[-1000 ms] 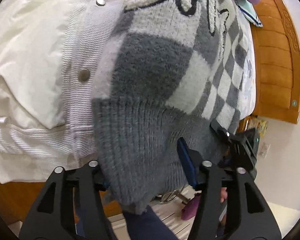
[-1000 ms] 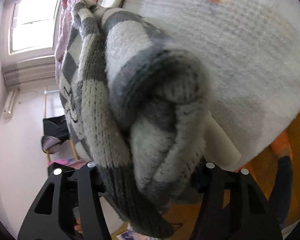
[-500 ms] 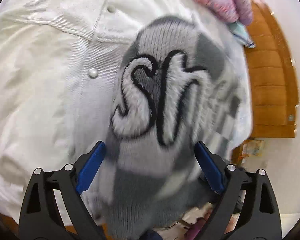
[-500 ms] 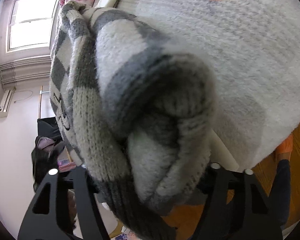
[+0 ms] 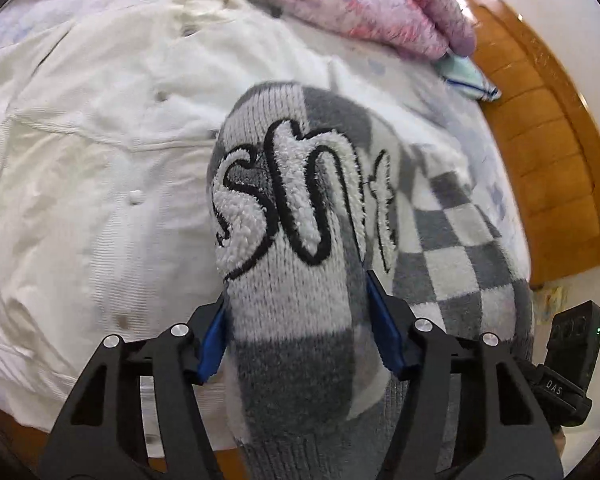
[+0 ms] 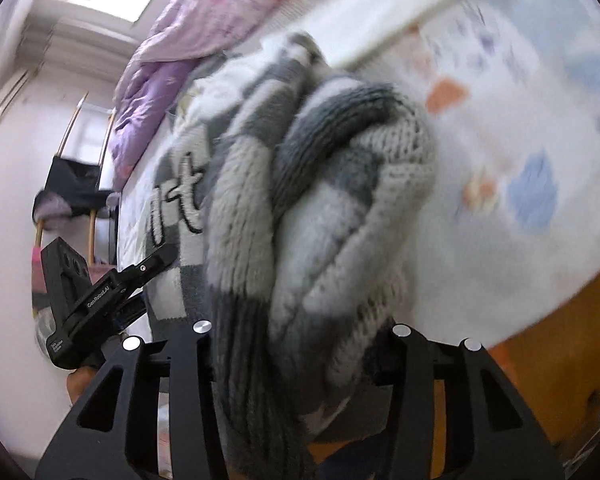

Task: Fold large clothes

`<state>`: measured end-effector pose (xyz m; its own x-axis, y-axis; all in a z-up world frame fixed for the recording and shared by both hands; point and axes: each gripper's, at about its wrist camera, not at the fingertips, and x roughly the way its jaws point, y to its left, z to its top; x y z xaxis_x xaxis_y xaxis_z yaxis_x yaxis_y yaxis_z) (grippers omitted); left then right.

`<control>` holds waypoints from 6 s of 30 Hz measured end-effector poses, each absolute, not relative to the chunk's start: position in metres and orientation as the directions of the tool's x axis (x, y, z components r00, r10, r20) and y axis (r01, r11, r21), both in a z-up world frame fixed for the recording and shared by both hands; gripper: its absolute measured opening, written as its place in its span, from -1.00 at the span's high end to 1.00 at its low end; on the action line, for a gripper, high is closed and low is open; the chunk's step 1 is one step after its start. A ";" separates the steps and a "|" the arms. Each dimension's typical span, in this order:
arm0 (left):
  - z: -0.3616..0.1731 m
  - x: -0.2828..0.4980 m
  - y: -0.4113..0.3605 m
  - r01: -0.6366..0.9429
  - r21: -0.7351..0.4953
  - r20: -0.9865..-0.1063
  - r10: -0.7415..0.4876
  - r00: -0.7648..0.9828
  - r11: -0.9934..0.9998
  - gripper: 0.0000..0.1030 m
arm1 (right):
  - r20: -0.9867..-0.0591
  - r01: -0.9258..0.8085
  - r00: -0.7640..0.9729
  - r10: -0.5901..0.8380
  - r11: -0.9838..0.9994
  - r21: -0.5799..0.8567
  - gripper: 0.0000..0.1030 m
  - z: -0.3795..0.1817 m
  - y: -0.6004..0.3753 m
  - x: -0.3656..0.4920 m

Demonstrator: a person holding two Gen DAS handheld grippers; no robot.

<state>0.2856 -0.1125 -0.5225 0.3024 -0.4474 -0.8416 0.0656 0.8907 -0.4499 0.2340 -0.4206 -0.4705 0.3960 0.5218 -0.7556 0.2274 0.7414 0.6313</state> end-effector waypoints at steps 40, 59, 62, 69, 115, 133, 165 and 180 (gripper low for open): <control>-0.505 0.262 -0.351 0.141 -0.206 -0.911 -0.243 0.333 0.968 -0.76 | -0.980 0.335 0.197 -0.030 0.941 0.039 -0.45 -0.526 -0.656 0.150; -0.303 0.164 -0.167 0.047 -0.079 -0.797 -0.092 0.596 0.996 -0.90 | -0.867 0.078 0.492 0.086 0.987 0.142 -0.68 -0.312 -0.392 0.156; -0.272 0.137 -0.128 0.024 -0.066 -0.776 -0.066 0.627 0.998 -0.90 | -0.847 0.061 0.525 0.083 0.989 0.135 -0.71 -0.284 -0.358 0.137; -0.191 0.070 -0.060 0.028 -0.049 -0.704 -0.054 0.709 0.998 -0.90 | -0.777 0.054 0.629 0.025 0.996 0.075 -0.83 -0.195 -0.289 0.072; 0.025 -0.069 -0.049 0.071 -0.022 -0.451 -0.073 0.889 0.997 -0.91 | -0.499 -0.039 0.865 0.043 0.999 0.018 -0.85 -0.013 -0.249 -0.032; 0.029 -0.059 -0.052 0.084 0.000 -0.432 -0.076 0.899 0.996 -0.91 | -0.489 -0.017 0.872 0.025 1.000 0.020 -0.85 -0.007 -0.251 -0.032; 0.030 -0.051 -0.053 0.084 0.004 -0.436 -0.073 0.897 0.996 -0.91 | -0.498 -0.012 0.867 0.022 1.000 0.022 -0.85 -0.007 -0.255 -0.024; 0.030 -0.051 -0.054 0.081 0.003 -0.437 -0.071 0.897 0.997 -0.91 | -0.503 -0.003 0.864 0.015 1.000 0.024 -0.85 -0.007 -0.255 -0.026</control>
<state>-0.0511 -0.0545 0.0301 0.8969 -0.0713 -0.4365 0.0810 0.9967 0.0035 -0.0265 -0.2547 -0.0067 0.8642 0.0148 -0.5030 -0.0032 0.9997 0.0240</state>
